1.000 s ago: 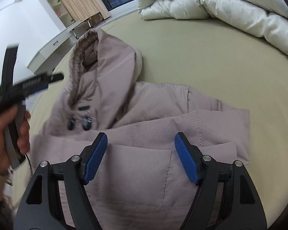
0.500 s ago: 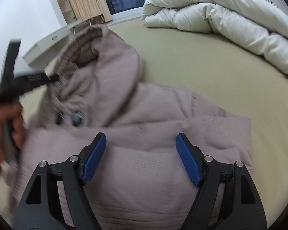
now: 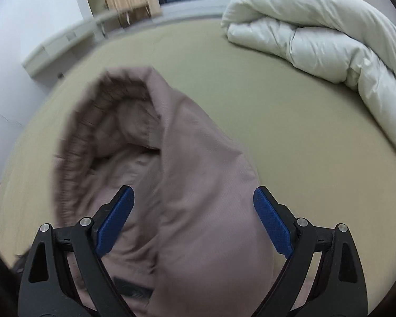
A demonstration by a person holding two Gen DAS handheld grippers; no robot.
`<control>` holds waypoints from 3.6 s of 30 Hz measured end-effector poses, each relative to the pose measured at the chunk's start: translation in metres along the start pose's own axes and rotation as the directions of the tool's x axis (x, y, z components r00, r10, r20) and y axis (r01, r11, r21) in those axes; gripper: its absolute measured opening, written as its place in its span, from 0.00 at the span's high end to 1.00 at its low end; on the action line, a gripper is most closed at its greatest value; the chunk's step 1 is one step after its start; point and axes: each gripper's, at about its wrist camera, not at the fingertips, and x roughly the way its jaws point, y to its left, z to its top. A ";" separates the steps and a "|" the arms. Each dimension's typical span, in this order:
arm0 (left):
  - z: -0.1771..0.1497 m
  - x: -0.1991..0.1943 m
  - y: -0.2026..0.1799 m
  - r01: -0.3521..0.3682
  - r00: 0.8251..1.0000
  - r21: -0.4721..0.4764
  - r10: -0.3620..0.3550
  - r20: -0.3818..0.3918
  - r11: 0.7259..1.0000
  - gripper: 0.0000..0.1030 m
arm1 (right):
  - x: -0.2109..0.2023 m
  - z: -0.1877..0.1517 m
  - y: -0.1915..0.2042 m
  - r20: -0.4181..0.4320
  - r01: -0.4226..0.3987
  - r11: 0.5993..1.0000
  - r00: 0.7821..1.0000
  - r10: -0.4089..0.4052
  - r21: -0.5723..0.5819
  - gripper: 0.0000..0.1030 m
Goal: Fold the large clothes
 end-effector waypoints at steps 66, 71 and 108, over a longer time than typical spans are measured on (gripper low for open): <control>-0.111 -0.139 -0.025 0.005 0.964 0.127 0.029 -0.265 0.992 0.60 | -0.088 -0.187 -0.053 0.038 -0.089 0.993 0.995 0.092 -0.079 0.67; -0.071 -0.194 -0.041 0.066 0.994 0.120 -0.054 -0.097 0.991 0.61 | -0.154 -0.150 -0.070 0.252 -0.122 0.993 0.961 0.117 0.004 0.67; -0.081 -0.142 -0.042 -0.055 0.983 0.186 0.086 -0.160 0.981 0.67 | -0.051 -0.096 -0.077 0.212 -0.112 0.993 0.970 0.118 -0.038 0.59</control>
